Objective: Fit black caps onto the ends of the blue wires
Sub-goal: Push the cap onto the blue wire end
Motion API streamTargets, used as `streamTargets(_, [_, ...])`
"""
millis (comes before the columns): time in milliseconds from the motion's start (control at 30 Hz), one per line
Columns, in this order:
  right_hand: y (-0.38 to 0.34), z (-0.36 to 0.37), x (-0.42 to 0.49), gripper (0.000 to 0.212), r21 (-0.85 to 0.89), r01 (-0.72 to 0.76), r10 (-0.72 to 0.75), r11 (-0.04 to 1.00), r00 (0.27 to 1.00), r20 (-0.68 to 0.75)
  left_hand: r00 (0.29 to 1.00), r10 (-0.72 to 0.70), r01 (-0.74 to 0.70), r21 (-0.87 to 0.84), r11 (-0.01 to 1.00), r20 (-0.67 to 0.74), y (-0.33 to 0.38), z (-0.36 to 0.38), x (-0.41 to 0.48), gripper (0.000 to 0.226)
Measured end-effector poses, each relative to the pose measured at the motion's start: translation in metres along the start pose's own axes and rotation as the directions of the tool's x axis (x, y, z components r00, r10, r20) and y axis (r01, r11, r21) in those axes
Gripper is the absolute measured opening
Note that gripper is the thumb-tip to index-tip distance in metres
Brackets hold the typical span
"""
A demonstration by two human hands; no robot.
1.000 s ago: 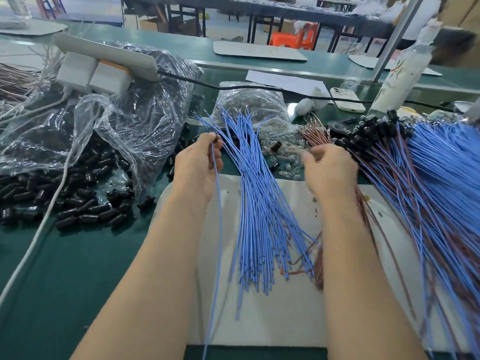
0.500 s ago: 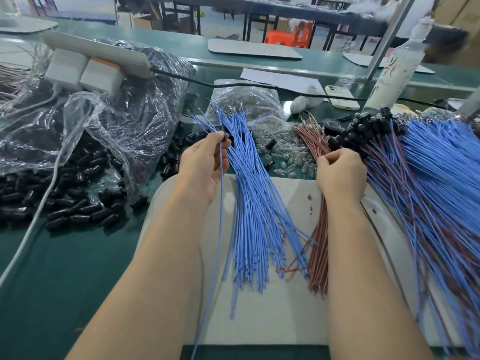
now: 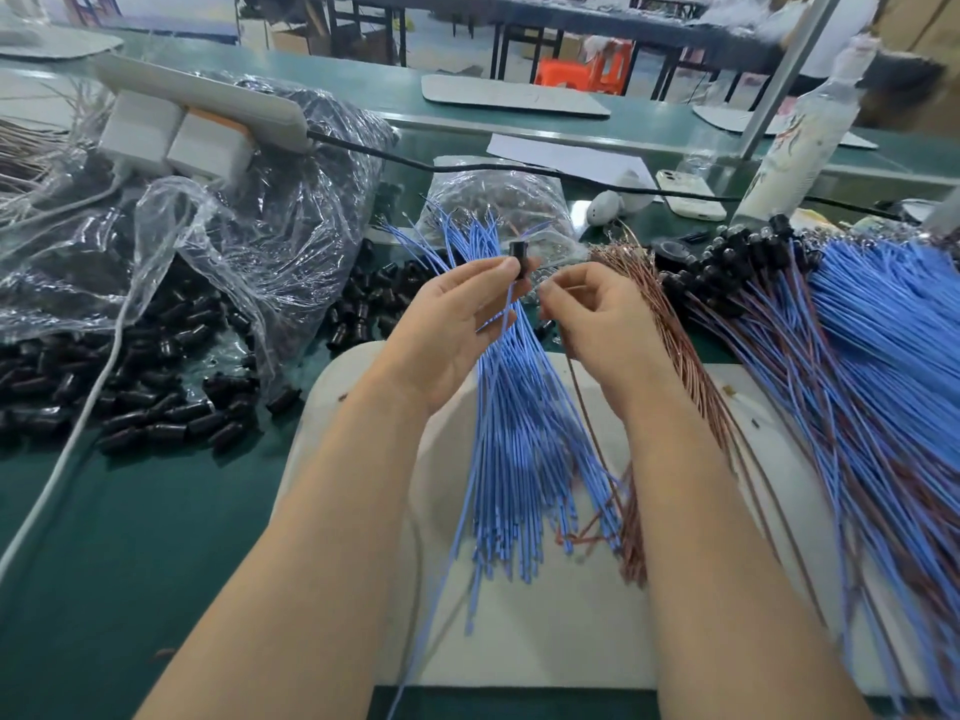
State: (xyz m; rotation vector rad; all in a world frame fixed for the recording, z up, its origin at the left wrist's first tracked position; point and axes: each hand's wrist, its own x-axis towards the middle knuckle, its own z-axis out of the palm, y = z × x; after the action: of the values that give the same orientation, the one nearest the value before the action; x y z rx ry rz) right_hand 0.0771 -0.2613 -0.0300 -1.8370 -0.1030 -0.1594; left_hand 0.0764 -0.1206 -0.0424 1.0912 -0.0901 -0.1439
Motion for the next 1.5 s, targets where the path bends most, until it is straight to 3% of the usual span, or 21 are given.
streamTargets(100, [-0.001,0.0,-0.001,0.009,-0.006,-0.036,0.036,0.999,0.985,0.17,0.995,0.074,-0.073,0.028,0.997,-0.061,-0.001,0.003,-0.001,0.014])
streamTargets(200, [0.001,-0.016,-0.005,0.007,-0.072,-0.166,0.18,0.984,0.874,0.452,0.973,0.158,-0.167,-0.044,0.985,-0.171,0.004,0.0,-0.001,0.016])
streamTargets(267, [0.0,-0.024,-0.009,0.009,-0.098,-0.201,0.221,0.975,0.811,0.542,0.955,0.163,-0.194,-0.108,0.975,-0.248,0.007,-0.003,0.0,0.017])
streamTargets(333, [-0.003,-0.026,-0.008,0.009,0.015,-0.175,0.149,0.984,0.876,0.459,0.954,0.138,-0.18,-0.142,0.973,-0.265,0.008,-0.005,0.001,0.015])
streamTargets(400, [-0.006,-0.022,-0.005,0.01,0.262,-0.115,0.07,0.958,0.982,0.175,0.98,0.091,-0.112,-0.11,0.988,-0.177,0.006,-0.004,0.001,0.01])
streamTargets(433, [-0.007,-0.021,-0.003,0.011,0.371,-0.071,0.071,0.926,0.997,0.012,0.994,0.056,-0.063,-0.069,0.996,-0.098,0.004,-0.003,0.0,0.009])
streamTargets(500, [-0.006,-0.02,0.001,0.014,0.467,0.011,0.109,0.884,0.967,-0.23,0.997,-0.024,0.018,0.088,0.996,0.072,0.0,0.0,-0.002,0.009])
streamTargets(600, [-0.004,-0.022,0.003,0.016,0.539,0.089,0.147,0.838,0.913,-0.38,0.976,-0.104,0.056,0.245,0.968,0.189,-0.007,0.005,-0.005,0.009])
streamTargets(700, [-0.002,-0.022,0.004,0.016,0.62,0.122,0.169,0.775,0.905,-0.39,0.979,-0.102,0.052,0.27,0.962,0.175,-0.009,0.005,-0.005,0.011])
streamTargets(767, [0.0,-0.018,0.005,0.016,0.616,0.079,0.161,0.784,0.932,-0.324,0.987,-0.067,0.029,0.245,0.969,0.148,-0.008,0.004,-0.004,0.012])
streamTargets(867, [0.004,-0.008,0.004,0.017,0.389,-0.051,0.127,0.92,0.977,-0.173,0.996,-0.023,0.006,0.206,0.979,0.08,-0.007,0.003,-0.003,0.01])
streamTargets(967, [0.005,-0.002,0.003,0.018,0.264,-0.028,0.084,0.964,0.975,-0.205,1.0,0.018,-0.019,0.254,0.967,0.008,-0.008,0.002,-0.001,0.009])
streamTargets(1067, [0.003,-0.006,0.004,0.016,0.303,0.086,0.026,0.949,0.938,-0.346,0.985,0.148,-0.089,0.482,0.872,-0.085,-0.01,-0.001,0.0,0.01])
streamTargets(1167, [0.002,-0.009,0.004,0.017,0.383,0.144,0.021,0.913,0.918,-0.396,0.967,0.236,-0.125,0.641,0.757,-0.09,-0.011,-0.003,0.0,0.015])
streamTargets(1367, [0.002,-0.004,0.003,0.016,0.347,0.161,-0.015,0.924,0.922,-0.387,0.965,0.263,-0.146,0.801,0.58,-0.014,-0.015,0.001,-0.001,0.009])
streamTargets(1500, [0.006,-0.004,0.004,0.015,0.239,0.178,-0.079,0.955,0.925,-0.372,0.958,0.287,-0.17,0.834,0.525,0.014,-0.013,0.002,-0.002,0.013])
